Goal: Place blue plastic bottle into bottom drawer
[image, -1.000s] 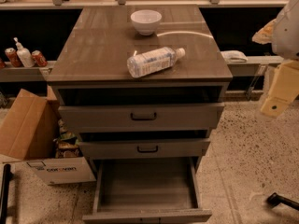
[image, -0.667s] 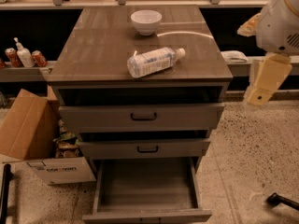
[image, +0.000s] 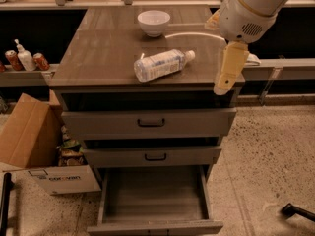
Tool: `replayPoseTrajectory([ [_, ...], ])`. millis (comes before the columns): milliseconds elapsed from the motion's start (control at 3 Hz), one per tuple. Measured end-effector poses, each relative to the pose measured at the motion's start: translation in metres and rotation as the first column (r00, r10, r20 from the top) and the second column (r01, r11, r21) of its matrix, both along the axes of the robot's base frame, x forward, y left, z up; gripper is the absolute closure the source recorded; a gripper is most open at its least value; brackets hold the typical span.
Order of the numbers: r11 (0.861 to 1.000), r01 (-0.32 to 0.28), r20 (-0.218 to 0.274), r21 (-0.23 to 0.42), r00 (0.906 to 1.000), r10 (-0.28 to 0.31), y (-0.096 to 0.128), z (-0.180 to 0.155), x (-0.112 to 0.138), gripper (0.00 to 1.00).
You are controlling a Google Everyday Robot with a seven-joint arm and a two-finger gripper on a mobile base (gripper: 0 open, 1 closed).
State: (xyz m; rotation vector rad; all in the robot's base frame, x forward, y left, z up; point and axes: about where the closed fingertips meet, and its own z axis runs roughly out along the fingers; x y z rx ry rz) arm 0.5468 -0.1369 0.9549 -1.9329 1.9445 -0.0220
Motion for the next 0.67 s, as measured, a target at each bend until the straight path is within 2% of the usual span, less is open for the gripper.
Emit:
replayPoseTrajectory([
  [333,1.000,0.000,0.000,0.001,1.0000,0.000,0.0000,0.0000,0.0000,0.00],
  [667,0.999,-0.012,0.005,0.033,0.9999,0.011,0.0017,-0.0006,0.0022,0.00],
])
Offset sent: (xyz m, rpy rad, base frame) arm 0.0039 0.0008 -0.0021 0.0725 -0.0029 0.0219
